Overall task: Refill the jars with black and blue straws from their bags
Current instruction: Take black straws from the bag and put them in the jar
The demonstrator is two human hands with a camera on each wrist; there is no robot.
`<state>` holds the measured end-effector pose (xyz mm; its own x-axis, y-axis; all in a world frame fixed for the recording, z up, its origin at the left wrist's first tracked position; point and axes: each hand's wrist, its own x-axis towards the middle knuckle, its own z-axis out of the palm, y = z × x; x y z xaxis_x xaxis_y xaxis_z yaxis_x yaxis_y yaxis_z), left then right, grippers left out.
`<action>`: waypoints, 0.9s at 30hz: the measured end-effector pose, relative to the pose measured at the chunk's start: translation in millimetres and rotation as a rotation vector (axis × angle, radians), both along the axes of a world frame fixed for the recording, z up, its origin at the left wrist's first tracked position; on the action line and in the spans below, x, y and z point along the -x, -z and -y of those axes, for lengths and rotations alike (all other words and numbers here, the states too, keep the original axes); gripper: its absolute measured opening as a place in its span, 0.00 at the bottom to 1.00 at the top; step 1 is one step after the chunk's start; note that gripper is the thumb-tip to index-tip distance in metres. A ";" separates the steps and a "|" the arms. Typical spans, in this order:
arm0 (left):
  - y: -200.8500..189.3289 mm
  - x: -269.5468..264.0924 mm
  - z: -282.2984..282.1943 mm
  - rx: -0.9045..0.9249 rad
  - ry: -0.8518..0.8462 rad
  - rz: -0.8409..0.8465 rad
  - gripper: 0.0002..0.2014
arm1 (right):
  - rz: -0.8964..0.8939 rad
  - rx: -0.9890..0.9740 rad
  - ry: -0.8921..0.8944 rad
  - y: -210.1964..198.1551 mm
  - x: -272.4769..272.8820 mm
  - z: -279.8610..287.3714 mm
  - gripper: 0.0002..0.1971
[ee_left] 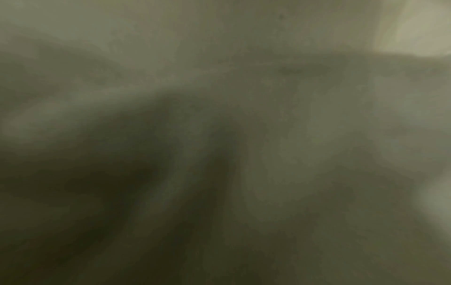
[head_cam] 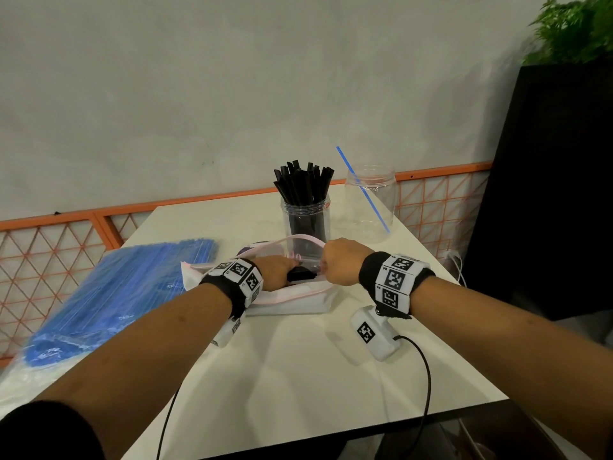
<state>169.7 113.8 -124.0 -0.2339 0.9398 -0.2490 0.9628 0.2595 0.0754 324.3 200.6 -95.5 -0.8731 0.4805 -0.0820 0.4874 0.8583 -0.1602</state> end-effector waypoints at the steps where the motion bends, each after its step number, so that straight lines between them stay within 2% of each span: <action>1: 0.1 0.6 1.2 0.000 0.003 0.003 0.16 | -0.013 0.007 0.012 1.3 -0.8 -0.8 0.10; 6: 1.8 5.2 8.7 -0.028 0.026 -0.051 0.08 | -0.027 -0.007 0.051 2.4 -1.9 -1.8 0.05; 9: -2.7 7.2 10.2 -0.085 0.048 -0.155 0.11 | 0.021 -0.023 0.092 2.5 -4.1 -4.7 0.11; 11: -4.8 6.8 10.0 -0.108 0.065 -0.119 0.14 | 0.042 -0.022 0.093 0.0 -3.5 -4.3 0.07; 12: -5.0 6.9 9.4 -0.124 0.058 -0.075 0.14 | 0.050 -0.006 0.079 -2.3 -3.1 -3.4 0.05; 15: -8.4 10.7 7.3 -0.226 0.001 0.051 0.10 | 0.047 0.070 0.036 -7.6 -1.2 -6.8 0.14; 18: -17.0 10.9 3.7 -0.364 -0.010 0.177 0.11 | -0.028 0.106 -0.003 -8.4 -1.6 -9.3 0.16; 19: -20.1 10.1 1.5 -0.396 -0.009 0.248 0.08 | -0.062 0.118 -0.012 -8.1 -1.6 -9.5 0.16; 21: -28.1 7.8 -1.8 -0.466 -0.019 0.494 0.01 | -0.130 0.134 -0.029 -7.4 -0.9 -9.5 0.18; 23: -38.6 8.1 -4.8 -0.550 -0.037 0.684 0.04 | -0.167 0.150 -0.044 -5.9 -0.1 -9.7 0.19; 27: -56.7 2.3 -6.8 -0.769 -0.035 0.902 0.08 | -0.121 0.193 -0.044 -3.9 1.5 -12.4 0.24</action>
<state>167.4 120.6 -67.3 -0.2919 0.9114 0.2901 0.4749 -0.1251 0.8711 322.9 213.0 -91.6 -0.9018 0.4276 -0.0625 0.4179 0.8259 -0.3784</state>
